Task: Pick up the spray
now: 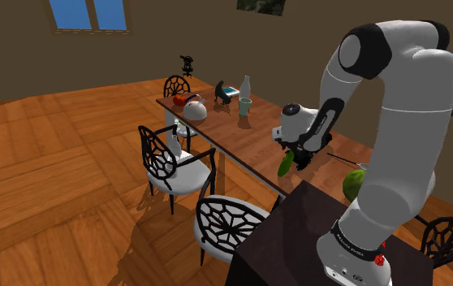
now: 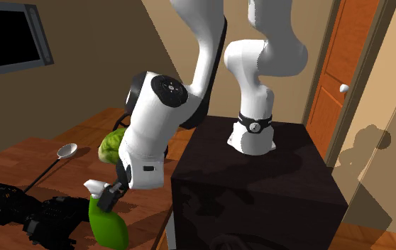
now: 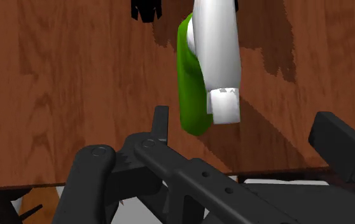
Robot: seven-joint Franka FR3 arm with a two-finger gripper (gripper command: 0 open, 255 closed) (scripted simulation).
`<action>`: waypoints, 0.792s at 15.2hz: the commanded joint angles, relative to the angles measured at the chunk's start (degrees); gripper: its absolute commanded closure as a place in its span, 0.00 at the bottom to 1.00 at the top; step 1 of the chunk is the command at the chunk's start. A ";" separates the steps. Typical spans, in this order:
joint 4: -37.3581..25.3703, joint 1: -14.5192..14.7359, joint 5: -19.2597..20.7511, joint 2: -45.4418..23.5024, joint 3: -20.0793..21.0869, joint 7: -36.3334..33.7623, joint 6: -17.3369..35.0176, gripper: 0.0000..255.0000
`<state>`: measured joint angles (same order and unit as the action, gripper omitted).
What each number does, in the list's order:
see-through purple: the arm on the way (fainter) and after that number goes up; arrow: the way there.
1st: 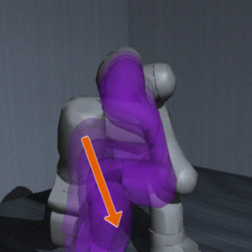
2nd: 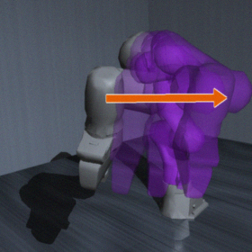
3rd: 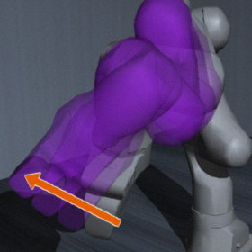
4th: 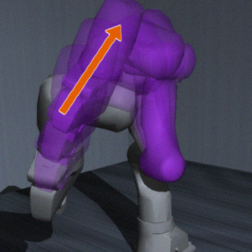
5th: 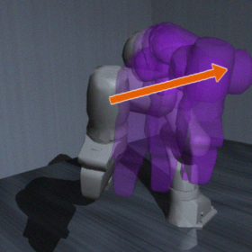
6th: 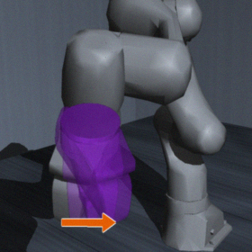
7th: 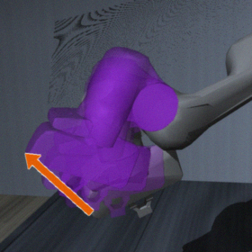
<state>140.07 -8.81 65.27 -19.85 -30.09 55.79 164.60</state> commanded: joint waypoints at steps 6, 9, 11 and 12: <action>-7.88 0.12 6.77 -12.02 -1.53 -4.22 6.37 0.00; -9.45 0.87 8.72 -15.27 -2.34 -7.64 8.10 0.00; -9.76 1.02 9.09 -15.90 -2.50 -8.30 8.43 0.00; -9.64 1.03 9.18 -15.76 -2.59 -8.30 8.45 1.00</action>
<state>130.57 -7.82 74.30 -35.35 -32.61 47.76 172.90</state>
